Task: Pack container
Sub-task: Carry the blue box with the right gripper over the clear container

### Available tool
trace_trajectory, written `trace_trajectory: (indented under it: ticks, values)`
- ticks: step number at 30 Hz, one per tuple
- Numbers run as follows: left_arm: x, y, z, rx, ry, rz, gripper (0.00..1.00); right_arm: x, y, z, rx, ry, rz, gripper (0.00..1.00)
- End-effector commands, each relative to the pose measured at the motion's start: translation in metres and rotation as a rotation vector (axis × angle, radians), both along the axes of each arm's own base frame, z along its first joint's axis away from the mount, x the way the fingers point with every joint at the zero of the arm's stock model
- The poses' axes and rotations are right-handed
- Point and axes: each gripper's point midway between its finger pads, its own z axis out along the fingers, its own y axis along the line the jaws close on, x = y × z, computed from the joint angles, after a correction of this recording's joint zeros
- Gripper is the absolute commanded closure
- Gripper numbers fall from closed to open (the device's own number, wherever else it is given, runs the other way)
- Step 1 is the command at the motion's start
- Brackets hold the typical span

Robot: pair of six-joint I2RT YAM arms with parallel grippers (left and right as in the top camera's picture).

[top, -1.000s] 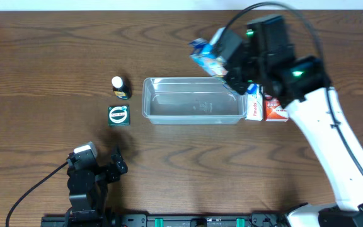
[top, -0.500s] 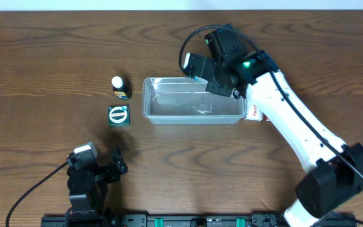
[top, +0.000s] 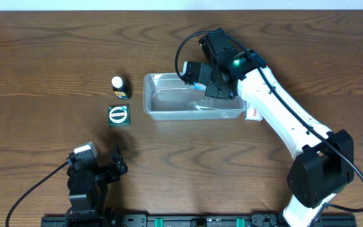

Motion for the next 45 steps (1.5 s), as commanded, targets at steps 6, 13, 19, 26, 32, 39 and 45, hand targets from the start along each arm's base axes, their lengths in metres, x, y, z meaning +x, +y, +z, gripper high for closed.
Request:
trace_trajectory:
  ticks: [6, 13, 19, 26, 32, 39, 45]
  values:
    - [0.000, -0.002, -0.004, -0.002, 0.006, -0.012, 0.02, 0.000, 0.003, -0.006, -0.039, -0.003, 0.063, 0.97]
    - [0.000, -0.002, -0.004, -0.002, 0.006, -0.012, 0.02, 0.006, 0.007, -0.003, -0.040, -0.036, 0.103, 0.97]
    - [0.000, -0.002, -0.004, -0.002, 0.006, -0.012, 0.02, 0.006, 0.011, -0.004, -0.036, -0.037, 0.147, 0.98]
    - [0.000, -0.002, -0.004, -0.001, 0.006, -0.012, 0.02, 0.005, 0.012, -0.005, -0.033, -0.030, 0.146, 0.01]
    - [0.000, -0.002, -0.004, -0.002, 0.006, -0.012, 0.02, 0.012, 0.001, 0.003, -0.136, -0.105, 0.080, 0.01]
    - [0.000, -0.002, -0.004, -0.002, 0.006, -0.012, 0.02, 0.016, 0.010, 0.022, -0.028, -0.165, -0.097, 0.01]
    - [0.000, -0.002, -0.004, -0.002, 0.006, -0.012, 0.02, 0.022, 0.008, 0.021, 0.165, -0.108, -0.382, 0.79]
